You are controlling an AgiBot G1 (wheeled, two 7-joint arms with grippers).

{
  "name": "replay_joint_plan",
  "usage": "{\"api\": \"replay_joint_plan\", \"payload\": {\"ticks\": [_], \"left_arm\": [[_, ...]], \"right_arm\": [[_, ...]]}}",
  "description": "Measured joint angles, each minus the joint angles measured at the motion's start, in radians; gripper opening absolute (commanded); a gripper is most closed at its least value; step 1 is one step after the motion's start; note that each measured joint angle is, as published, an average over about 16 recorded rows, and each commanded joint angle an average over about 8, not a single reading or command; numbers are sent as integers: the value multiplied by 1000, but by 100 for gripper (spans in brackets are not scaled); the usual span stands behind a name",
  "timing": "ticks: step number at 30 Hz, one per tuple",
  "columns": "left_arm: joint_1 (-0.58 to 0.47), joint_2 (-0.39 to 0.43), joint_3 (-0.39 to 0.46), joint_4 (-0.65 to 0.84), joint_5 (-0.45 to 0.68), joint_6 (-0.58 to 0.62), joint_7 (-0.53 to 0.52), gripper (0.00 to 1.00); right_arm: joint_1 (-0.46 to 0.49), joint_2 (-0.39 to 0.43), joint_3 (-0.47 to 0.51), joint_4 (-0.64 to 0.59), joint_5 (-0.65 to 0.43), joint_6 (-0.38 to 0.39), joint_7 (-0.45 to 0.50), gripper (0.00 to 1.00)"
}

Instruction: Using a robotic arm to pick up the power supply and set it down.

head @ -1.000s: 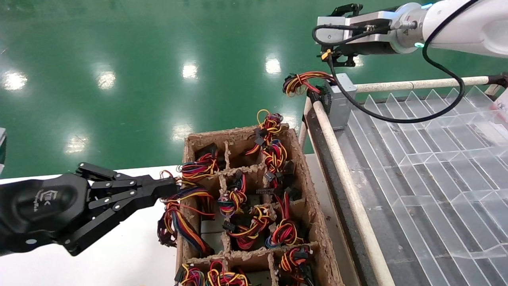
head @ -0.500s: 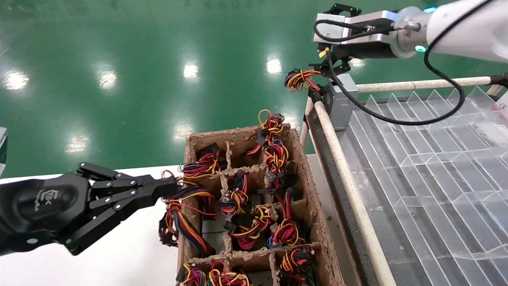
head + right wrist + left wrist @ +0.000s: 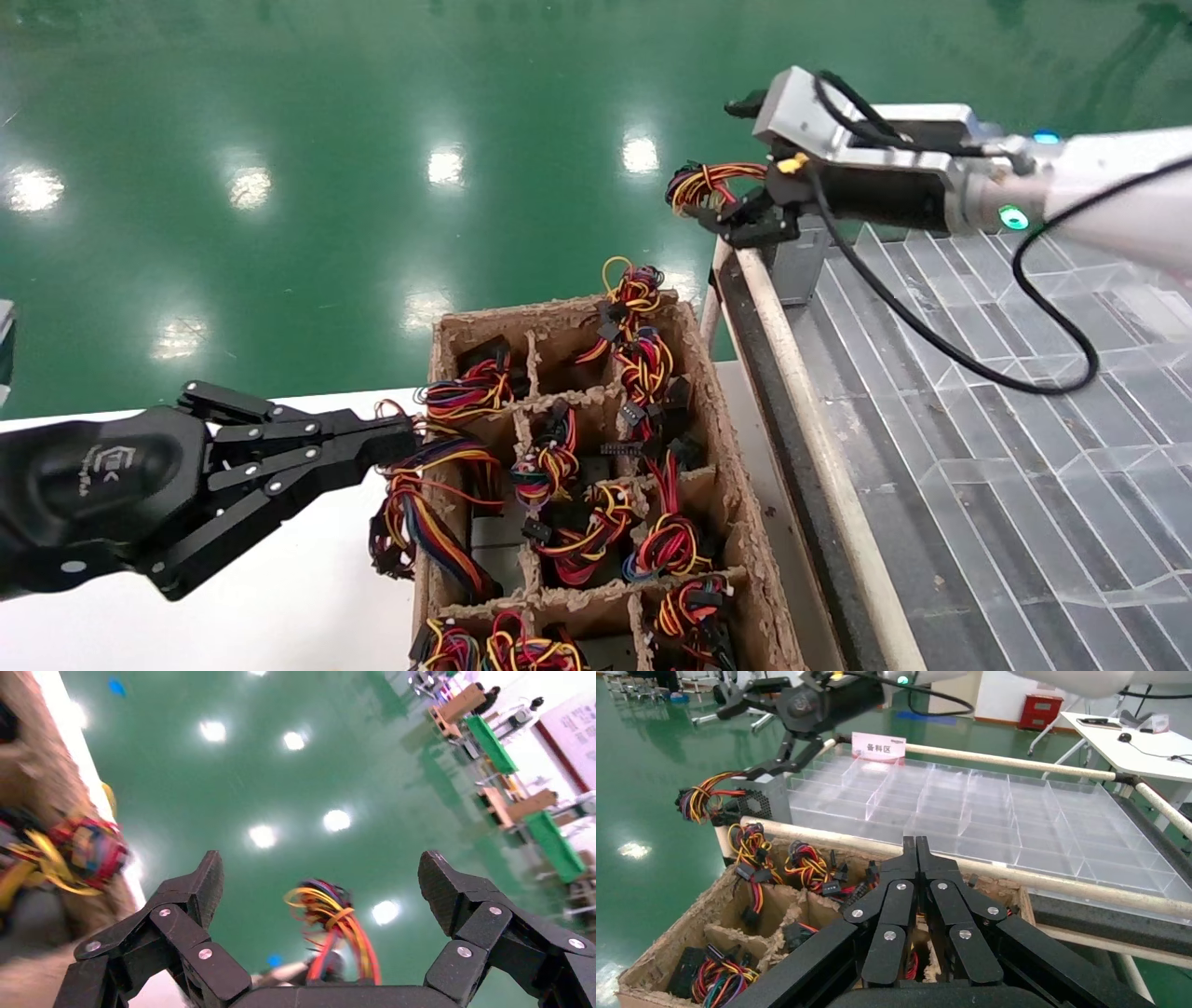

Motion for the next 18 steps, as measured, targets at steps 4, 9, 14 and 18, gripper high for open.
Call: {"api": "replay_joint_plan", "payload": {"ticks": [4,9,14,18], "left_arm": [[0,0,0,0,0,0,0,100],[0,0,0,0,0,0,0,100],[0,0,0,0,0,0,0,100],[0,0,0,0,0,0,0,100]], "right_arm": [[-67,45,22,80,67,-42,57,100],[-151,101,49,180,151,-93,127,100],[-236,157,76,280,235,-145,199,100],[-303,202,97,360,302,-187,255,100]]}}
